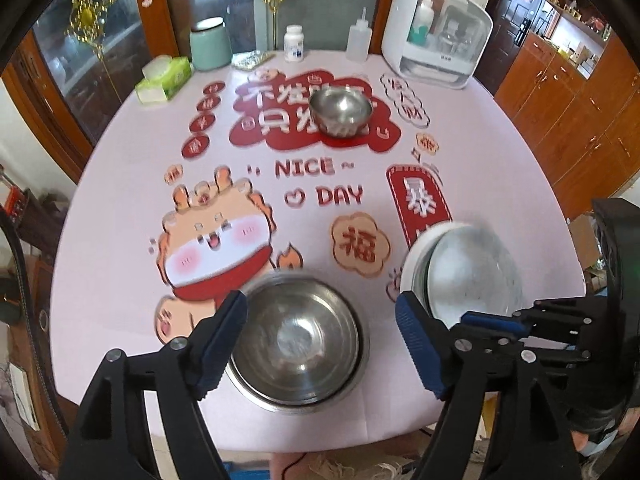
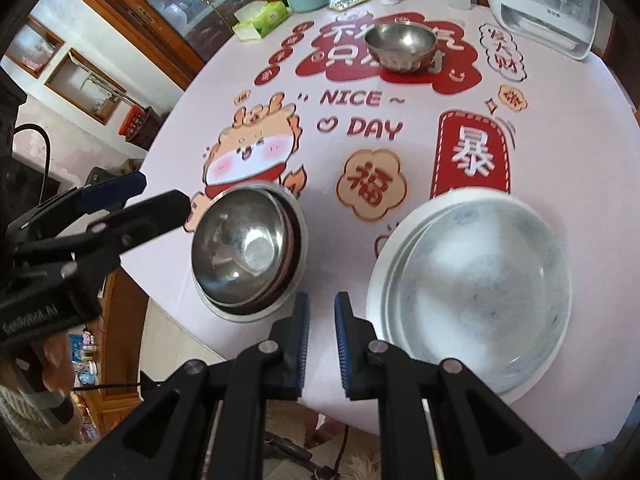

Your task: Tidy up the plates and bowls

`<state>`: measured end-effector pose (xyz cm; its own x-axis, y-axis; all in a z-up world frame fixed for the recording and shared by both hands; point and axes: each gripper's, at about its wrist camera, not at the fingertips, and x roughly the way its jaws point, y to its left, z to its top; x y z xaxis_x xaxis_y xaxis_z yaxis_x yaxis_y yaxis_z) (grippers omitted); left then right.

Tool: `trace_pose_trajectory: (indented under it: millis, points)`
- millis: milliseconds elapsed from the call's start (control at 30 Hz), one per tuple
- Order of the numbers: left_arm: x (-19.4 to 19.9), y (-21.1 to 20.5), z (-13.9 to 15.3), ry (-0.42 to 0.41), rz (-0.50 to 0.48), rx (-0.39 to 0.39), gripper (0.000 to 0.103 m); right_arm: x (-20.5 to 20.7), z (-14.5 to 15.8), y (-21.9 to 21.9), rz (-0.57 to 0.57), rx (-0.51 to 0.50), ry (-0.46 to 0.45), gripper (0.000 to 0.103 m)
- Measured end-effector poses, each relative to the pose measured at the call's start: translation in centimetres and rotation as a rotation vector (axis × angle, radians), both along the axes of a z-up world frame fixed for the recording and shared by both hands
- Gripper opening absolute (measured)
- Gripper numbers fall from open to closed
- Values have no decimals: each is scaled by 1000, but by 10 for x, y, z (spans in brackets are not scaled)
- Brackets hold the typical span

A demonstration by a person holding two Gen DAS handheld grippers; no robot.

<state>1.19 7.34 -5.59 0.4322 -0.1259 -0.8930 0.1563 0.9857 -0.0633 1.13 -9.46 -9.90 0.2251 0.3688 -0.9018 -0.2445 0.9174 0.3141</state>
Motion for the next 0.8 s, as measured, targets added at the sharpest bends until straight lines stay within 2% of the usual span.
trace_pose_trajectory:
  millis: [100, 167, 233, 300, 467, 567, 633, 800]
  points:
    - [18, 0, 22, -37, -10, 25, 77, 16, 20, -11, -22, 11, -39, 13]
    - [33, 2, 39, -63, -17, 36, 83, 31, 37, -20, -48, 21, -70, 13]
    - [50, 3, 53, -87, -21, 45, 86, 47, 54, -29, -78, 22, -104, 25]
    - [72, 3, 65, -103, -38, 52, 86, 65, 69, -36, -104, 12, -132, 30]
    - [135, 0, 79, -128, -53, 74, 86, 120, 99, -54, -177, 10, -178, 30]
    - [178, -3, 69, -102, -57, 48, 87, 158, 100, -63, -229, 18, -180, 35]
    - [212, -4, 52, -75, -39, 41, 87, 181, 93, -66, -258, 21, -170, 36]
    - [272, -5, 2, -21, 1, 8, 87, 242, 51, -69, -321, 36, -111, 36]
